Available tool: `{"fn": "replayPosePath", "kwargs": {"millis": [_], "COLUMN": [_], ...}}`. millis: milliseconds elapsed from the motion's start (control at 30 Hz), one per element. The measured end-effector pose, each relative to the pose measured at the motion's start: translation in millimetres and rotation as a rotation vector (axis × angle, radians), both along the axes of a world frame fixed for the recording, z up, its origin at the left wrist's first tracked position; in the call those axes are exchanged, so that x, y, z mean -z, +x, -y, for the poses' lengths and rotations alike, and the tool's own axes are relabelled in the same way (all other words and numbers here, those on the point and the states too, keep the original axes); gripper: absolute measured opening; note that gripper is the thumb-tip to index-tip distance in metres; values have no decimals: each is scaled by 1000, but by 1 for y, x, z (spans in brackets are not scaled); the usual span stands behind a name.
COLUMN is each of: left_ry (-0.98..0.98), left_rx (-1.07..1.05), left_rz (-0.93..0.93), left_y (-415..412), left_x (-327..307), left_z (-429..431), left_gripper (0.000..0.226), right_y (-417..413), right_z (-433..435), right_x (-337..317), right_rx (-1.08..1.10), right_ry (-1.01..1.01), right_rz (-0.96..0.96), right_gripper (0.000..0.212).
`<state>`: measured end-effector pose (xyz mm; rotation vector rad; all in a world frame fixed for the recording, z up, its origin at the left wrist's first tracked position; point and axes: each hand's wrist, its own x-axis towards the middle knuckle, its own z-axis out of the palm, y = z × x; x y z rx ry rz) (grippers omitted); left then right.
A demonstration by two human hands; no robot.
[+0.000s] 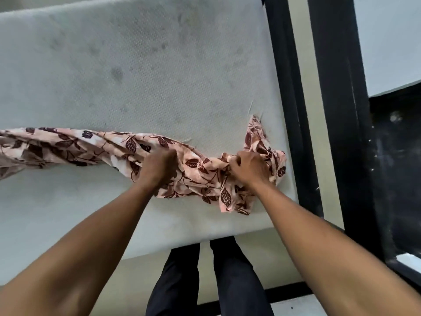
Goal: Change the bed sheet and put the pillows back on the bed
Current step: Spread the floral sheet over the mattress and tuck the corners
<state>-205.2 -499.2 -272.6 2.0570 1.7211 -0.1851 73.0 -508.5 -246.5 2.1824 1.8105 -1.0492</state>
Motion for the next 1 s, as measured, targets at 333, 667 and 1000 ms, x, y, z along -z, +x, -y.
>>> {"fn": "replayPosePath", "kwargs": {"millis": [333, 667, 1000], "left_ry": [-64, -69, 336], "left_rx": [108, -414, -667], "left_rz": [20, 437, 530], "left_y": [33, -8, -20], "left_x": [41, -9, -48], "left_z": [-48, -127, -177], "left_gripper": [28, 30, 23], "right_y": [-10, 7, 5], "right_z": [-36, -102, -178], "right_x": [63, 7, -23], "right_rx": [-282, 339, -31], "right_ry": [-157, 223, 422], "right_rz": [106, -114, -184], "right_gripper": [21, 12, 63]}}
